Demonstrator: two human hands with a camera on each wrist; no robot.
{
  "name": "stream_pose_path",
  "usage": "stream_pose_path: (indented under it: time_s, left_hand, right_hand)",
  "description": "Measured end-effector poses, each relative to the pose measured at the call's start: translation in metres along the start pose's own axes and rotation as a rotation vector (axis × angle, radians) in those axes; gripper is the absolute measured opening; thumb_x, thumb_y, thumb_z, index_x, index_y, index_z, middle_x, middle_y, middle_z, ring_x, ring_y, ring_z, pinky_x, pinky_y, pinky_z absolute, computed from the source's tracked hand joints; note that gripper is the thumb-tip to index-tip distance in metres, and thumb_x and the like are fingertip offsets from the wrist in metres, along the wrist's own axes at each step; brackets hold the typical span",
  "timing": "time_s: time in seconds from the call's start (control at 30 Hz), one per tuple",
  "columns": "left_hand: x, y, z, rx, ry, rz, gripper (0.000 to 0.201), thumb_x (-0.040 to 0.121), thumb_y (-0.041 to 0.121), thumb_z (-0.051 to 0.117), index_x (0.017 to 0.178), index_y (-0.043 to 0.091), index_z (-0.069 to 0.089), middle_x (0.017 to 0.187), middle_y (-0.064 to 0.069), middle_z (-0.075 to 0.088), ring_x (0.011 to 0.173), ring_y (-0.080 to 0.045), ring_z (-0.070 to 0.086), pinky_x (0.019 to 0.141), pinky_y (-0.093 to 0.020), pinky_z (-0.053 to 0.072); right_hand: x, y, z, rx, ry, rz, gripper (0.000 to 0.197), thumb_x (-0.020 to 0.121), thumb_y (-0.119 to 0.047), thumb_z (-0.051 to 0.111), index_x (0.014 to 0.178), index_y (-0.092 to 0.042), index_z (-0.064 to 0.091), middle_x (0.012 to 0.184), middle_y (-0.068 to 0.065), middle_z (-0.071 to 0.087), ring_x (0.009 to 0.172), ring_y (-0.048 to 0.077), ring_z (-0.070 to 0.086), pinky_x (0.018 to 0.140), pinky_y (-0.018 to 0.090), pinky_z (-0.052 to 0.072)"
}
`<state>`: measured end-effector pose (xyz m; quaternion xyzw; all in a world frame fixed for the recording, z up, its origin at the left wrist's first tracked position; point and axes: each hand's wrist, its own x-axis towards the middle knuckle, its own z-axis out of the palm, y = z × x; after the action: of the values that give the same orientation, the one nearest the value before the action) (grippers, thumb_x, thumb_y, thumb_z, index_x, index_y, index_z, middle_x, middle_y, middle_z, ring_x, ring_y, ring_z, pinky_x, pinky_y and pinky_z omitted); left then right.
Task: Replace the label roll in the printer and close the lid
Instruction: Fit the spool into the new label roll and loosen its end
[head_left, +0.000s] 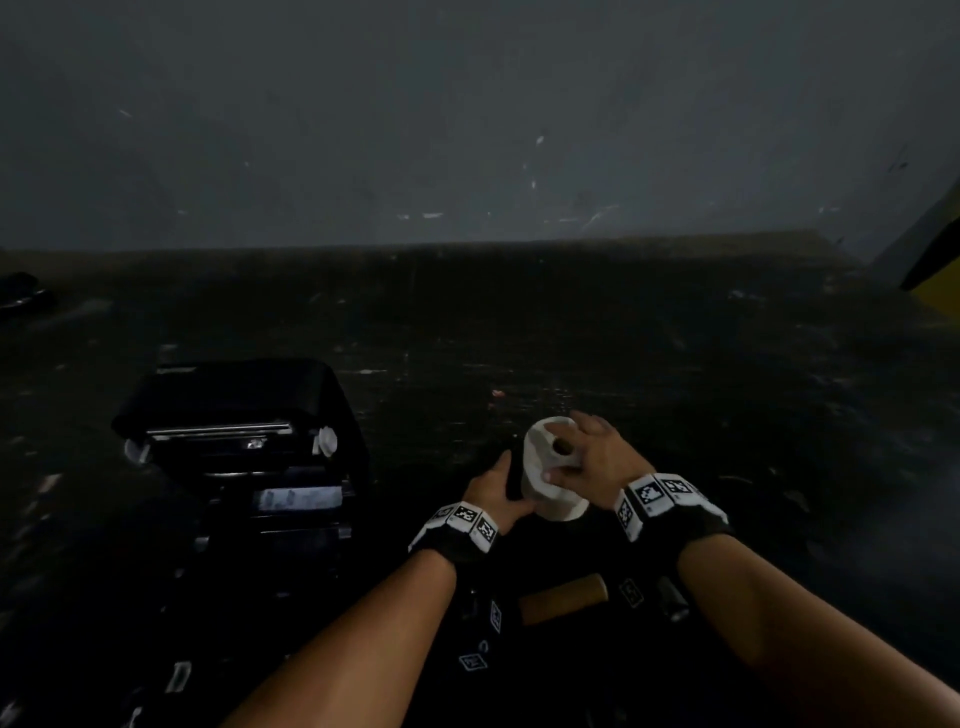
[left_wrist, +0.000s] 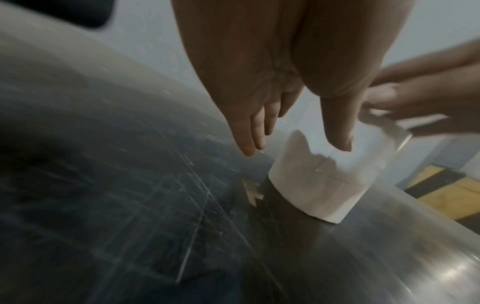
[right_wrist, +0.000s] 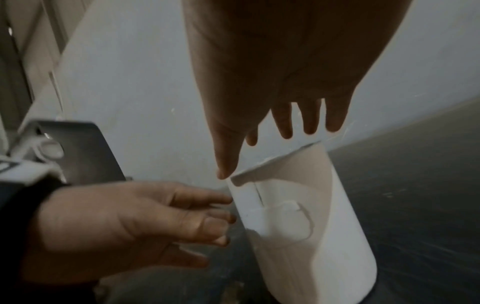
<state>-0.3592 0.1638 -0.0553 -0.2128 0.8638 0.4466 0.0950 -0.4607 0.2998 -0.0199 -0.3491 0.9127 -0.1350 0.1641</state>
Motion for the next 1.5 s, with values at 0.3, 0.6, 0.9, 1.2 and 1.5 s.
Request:
stream_pose_path:
  time_s: [0.3,0.6,0.9,1.2,1.5]
  left_hand:
    - [0.02,-0.009,0.001,-0.006,-0.022,0.146,0.072,0.087,0.02,0.059,0.147,0.027,0.021,0.146,-0.007,0.043,0.132,-0.026,0.043,0.102,-0.025,0.036]
    - [0.034,-0.016,-0.011,-0.137,-0.112,0.176,0.072,0.085,0.032,0.064,0.146,0.025,0.027,0.149,-0.001,0.039,0.137,-0.018,0.037,0.101,-0.019,0.03]
    - [0.023,0.014,-0.014,-0.461,0.028,0.145,0.08,0.061,0.05,0.073,0.134,0.032,0.044,0.131,0.001,0.054,0.12,-0.017,0.052,0.102,-0.031,0.042]
    - [-0.001,0.052,-0.004,-0.557,0.102,0.236,0.051,0.071,0.031,0.078,0.114,0.032,0.05,0.101,0.01,0.057,0.094,-0.013,0.059,0.079,-0.032,0.053]
    - [-0.012,0.067,-0.001,-0.592,0.141,0.288,0.05,0.063,0.041,0.076,0.109,0.036,0.057,0.113,0.002,0.059,0.103,-0.021,0.061,0.088,-0.043,0.055]
  right_hand:
    - [0.015,-0.006,0.004,-0.075,-0.105,-0.033,0.065,0.078,-0.056,0.056,0.136,-0.042,0.03,0.156,0.004,0.011,0.144,0.028,0.005,0.116,0.049,0.016]
    - [0.004,-0.01,-0.006,0.191,0.097,0.049,0.053,0.08,-0.039,0.065,0.13,-0.03,0.05,0.147,0.011,0.035,0.131,0.024,0.041,0.107,0.032,0.035]
    - [-0.031,0.008,-0.007,1.263,0.332,0.388,0.027,0.084,-0.03,0.061,0.111,-0.03,0.063,0.115,0.005,0.062,0.095,0.016,0.06,0.085,0.039,0.052]
    - [-0.055,0.014,-0.009,1.381,0.351,0.375,0.036,0.083,-0.047,0.055,0.118,-0.038,0.056,0.119,0.0,0.059,0.106,0.023,0.058,0.084,0.048,0.054]
    - [-0.087,0.021,-0.024,0.675,0.553,0.051,0.032,0.094,-0.03,0.046,0.124,-0.027,0.056,0.128,-0.004,0.057,0.113,0.006,0.051,0.099,0.023,0.041]
